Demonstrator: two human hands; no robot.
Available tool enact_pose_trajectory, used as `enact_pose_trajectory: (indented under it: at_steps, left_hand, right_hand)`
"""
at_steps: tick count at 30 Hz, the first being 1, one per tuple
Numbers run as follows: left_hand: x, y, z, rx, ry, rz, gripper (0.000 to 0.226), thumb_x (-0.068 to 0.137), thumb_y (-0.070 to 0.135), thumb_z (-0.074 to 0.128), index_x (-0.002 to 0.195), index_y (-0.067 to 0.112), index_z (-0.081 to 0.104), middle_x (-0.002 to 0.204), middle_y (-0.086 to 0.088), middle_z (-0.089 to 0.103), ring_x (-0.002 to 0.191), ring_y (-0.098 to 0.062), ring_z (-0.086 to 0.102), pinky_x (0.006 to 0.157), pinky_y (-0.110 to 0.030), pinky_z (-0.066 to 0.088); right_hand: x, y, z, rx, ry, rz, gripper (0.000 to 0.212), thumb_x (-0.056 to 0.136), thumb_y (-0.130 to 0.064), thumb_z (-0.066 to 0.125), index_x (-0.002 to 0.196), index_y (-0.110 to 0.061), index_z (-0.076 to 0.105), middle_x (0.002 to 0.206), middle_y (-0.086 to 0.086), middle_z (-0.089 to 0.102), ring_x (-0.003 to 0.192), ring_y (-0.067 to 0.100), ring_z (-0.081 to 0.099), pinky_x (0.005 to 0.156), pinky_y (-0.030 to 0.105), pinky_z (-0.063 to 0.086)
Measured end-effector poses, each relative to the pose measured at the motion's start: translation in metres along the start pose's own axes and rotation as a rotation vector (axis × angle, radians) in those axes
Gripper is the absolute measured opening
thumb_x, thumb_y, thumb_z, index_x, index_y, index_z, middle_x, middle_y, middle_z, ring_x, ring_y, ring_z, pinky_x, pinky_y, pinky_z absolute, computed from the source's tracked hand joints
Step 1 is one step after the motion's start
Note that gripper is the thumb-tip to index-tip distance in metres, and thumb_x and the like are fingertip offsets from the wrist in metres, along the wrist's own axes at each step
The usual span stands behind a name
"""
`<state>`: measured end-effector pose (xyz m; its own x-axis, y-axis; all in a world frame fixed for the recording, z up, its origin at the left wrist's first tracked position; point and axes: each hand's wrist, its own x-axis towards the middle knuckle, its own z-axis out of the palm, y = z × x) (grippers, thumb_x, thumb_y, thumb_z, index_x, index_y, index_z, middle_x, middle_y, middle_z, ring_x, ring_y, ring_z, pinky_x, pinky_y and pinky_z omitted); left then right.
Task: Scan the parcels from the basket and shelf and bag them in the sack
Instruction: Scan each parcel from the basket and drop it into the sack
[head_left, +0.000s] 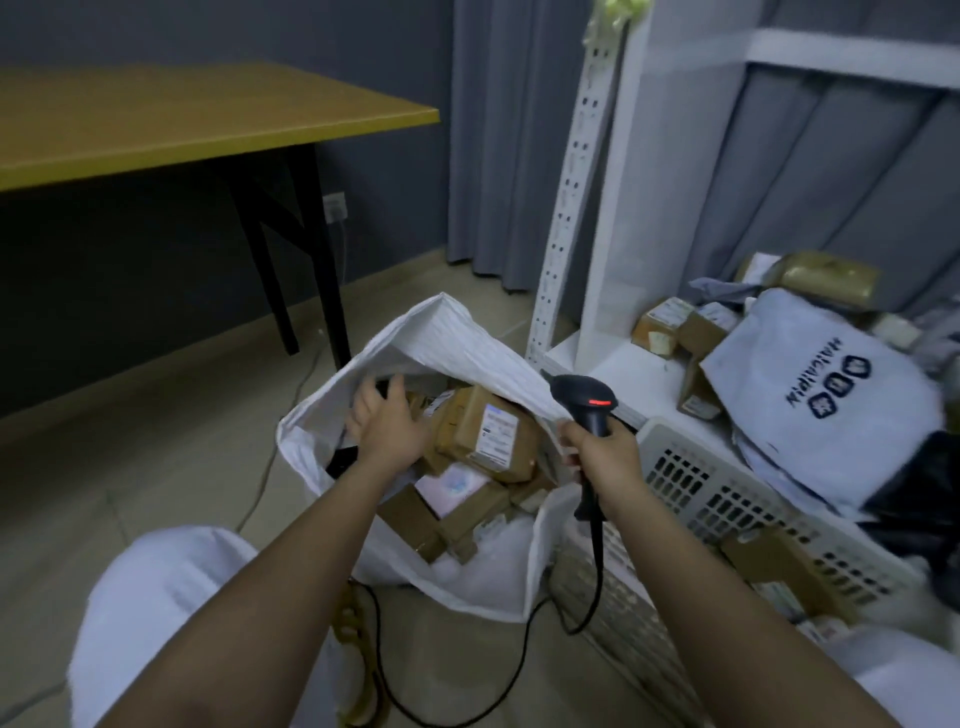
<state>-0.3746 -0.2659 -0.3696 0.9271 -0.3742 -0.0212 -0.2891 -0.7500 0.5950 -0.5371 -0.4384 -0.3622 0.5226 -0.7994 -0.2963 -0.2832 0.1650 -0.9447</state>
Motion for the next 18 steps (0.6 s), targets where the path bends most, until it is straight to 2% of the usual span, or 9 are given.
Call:
enact_pose_trajectory:
  at_steps: [4, 8, 11, 14, 18]
  left_hand:
    - [-0.062, 0.052, 0.013, -0.028, -0.113, 0.079, 0.061, 0.092, 0.032, 0.052, 0.147, 0.028, 0.027, 0.156, -0.009, 0.009, 0.143, -0.033, 0.011, 0.117, -0.046, 0.013]
    - [-0.113, 0.096, 0.028, -0.002, -0.200, 0.202, 0.051, 0.093, 0.027, 0.048, 0.142, 0.023, 0.036, 0.154, -0.012, 0.017, 0.142, -0.034, 0.016, 0.115, -0.042, 0.020]
    - [-0.129, 0.122, 0.051, 0.022, -0.275, 0.303, 0.047, 0.093, 0.026, 0.047, 0.140, 0.024, 0.042, 0.154, -0.011, 0.022, 0.142, -0.031, 0.016, 0.114, -0.038, 0.020]
    - [-0.136, 0.148, 0.083, 0.046, -0.408, 0.394, 0.046, 0.092, 0.026, 0.052, 0.138, 0.023, 0.044, 0.152, -0.011, 0.024, 0.141, -0.032, 0.018, 0.110, -0.035, 0.022]
    - [-0.146, 0.177, 0.132, 0.102, -0.551, 0.474, 0.047, 0.094, 0.029, 0.052, 0.140, 0.023, 0.043, 0.150, -0.013, 0.026, 0.140, -0.032, 0.020, 0.111, -0.037, 0.024]
  right_hand:
    - [-0.034, -0.004, -0.056, 0.047, 0.040, -0.054, 0.022, 0.086, -0.021, 0.071, 0.102, -0.009, 0.062, 0.083, 0.009, 0.067, 0.060, 0.019, 0.059, 0.053, 0.028, 0.043]
    - [-0.066, -0.002, -0.115, 0.065, 0.105, -0.081, 0.018, 0.085, -0.020, 0.071, 0.096, -0.010, 0.060, 0.074, 0.005, 0.065, 0.053, 0.015, 0.056, 0.050, 0.027, 0.042]
    - [-0.081, 0.003, -0.161, 0.013, 0.149, -0.092, 0.014, 0.087, -0.018, 0.069, 0.097, -0.011, 0.060, 0.076, 0.006, 0.064, 0.056, 0.016, 0.056, 0.052, 0.026, 0.045]
    - [-0.092, 0.017, -0.205, -0.051, 0.231, -0.076, 0.021, 0.088, -0.020, 0.069, 0.102, -0.008, 0.060, 0.079, 0.009, 0.064, 0.062, 0.020, 0.058, 0.057, 0.029, 0.047]
    - [-0.101, 0.047, -0.251, -0.065, 0.380, -0.032, 0.015, 0.085, -0.017, 0.068, 0.095, -0.014, 0.058, 0.077, 0.009, 0.058, 0.068, 0.025, 0.055, 0.063, 0.035, 0.042]
